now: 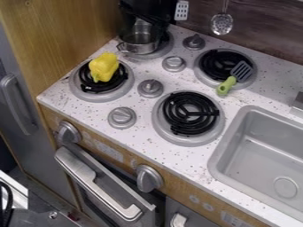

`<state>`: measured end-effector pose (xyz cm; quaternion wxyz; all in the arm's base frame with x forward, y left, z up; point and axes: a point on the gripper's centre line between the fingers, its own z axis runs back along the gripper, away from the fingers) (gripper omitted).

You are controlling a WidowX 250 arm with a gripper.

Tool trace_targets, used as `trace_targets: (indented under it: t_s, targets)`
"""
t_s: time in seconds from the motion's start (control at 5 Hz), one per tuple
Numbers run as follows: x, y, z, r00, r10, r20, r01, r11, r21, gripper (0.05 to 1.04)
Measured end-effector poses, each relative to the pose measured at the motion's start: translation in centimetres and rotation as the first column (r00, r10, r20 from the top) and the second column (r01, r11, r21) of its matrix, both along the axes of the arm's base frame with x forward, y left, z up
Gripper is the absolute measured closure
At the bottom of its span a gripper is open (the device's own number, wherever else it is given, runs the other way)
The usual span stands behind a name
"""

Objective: Move silver pot to the upper left burner

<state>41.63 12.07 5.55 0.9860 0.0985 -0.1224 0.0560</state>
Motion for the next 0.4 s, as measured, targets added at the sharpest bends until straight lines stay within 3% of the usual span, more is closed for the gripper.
trace_targets:
  t_s: [0.2,0.4]
  targets:
    - [-1.4,-1.9,-0.2,0.996,0.02,-0.087,-0.027,0.996,-0.084,0.083]
    - [-2.5,-2.8,-1.0,0.992,-0.012,-0.127,-0.005,0.991,-0.131,0.084]
